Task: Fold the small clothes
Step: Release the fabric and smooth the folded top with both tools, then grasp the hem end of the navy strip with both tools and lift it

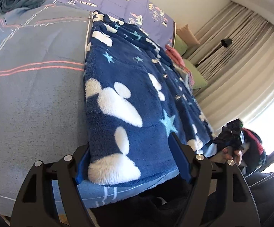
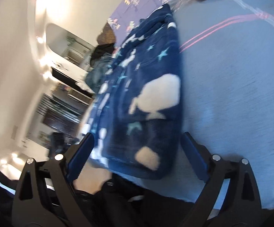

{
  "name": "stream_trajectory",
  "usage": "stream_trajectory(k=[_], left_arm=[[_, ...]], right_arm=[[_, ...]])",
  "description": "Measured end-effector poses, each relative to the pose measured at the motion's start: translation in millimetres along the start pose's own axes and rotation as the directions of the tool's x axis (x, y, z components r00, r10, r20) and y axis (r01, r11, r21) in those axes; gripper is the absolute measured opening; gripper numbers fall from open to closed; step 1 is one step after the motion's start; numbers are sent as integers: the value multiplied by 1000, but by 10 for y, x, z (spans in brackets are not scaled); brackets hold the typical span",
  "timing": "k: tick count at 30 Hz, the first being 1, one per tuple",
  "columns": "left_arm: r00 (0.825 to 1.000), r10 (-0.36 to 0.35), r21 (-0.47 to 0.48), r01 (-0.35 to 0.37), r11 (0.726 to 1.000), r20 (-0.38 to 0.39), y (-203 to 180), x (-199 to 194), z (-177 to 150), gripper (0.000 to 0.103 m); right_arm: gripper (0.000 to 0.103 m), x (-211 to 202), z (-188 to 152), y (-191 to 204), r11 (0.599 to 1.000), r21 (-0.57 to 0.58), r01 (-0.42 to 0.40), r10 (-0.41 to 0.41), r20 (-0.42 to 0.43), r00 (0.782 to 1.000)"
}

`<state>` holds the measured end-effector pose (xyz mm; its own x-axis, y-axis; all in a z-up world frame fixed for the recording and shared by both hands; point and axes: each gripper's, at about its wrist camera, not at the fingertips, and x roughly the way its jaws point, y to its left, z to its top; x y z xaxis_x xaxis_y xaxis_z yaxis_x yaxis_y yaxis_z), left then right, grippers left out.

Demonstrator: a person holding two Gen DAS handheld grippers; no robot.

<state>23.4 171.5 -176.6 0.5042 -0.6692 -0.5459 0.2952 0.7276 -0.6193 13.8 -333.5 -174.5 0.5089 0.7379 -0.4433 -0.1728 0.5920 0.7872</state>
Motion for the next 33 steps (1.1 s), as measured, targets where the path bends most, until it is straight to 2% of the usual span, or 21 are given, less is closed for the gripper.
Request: stream_trajectory(k=[6, 12, 19, 26, 28, 30, 32, 33], left_arm=[[998, -65, -34, 65, 997, 14, 42, 93, 54, 74], [994, -102, -50, 104, 993, 34, 72, 74, 48, 74], [994, -111, -49, 111, 993, 7, 25, 31, -39, 74], [995, -96, -36, 97, 995, 8, -48, 150, 10, 74], [996, -92, -32, 93, 995, 5, -52, 160, 0, 70], [996, -91, -42, 91, 995, 10, -24, 155, -10, 63], [996, -88, -70, 89, 994, 18, 36, 150, -16, 50], [996, -89, -84, 90, 992, 20, 64, 145, -18, 47]], right_arm=[[101, 150, 60, 95, 1000, 0, 7, -7, 11, 1000], [101, 226, 114, 127, 1000, 2, 5, -5, 29, 1000], [101, 259, -28, 272, 998, -26, 52, -54, -69, 996], [100, 320, 34, 232, 998, 41, 50, -49, -20, 999], [96, 322, 28, 241, 997, 43, 62, -61, -20, 998], [87, 314, 27, 229, 996, 45, 72, -72, -19, 997], [77, 292, 10, 200, 994, 54, 91, -90, -12, 996], [69, 280, 1, 188, 993, 59, 105, -104, -11, 994]])
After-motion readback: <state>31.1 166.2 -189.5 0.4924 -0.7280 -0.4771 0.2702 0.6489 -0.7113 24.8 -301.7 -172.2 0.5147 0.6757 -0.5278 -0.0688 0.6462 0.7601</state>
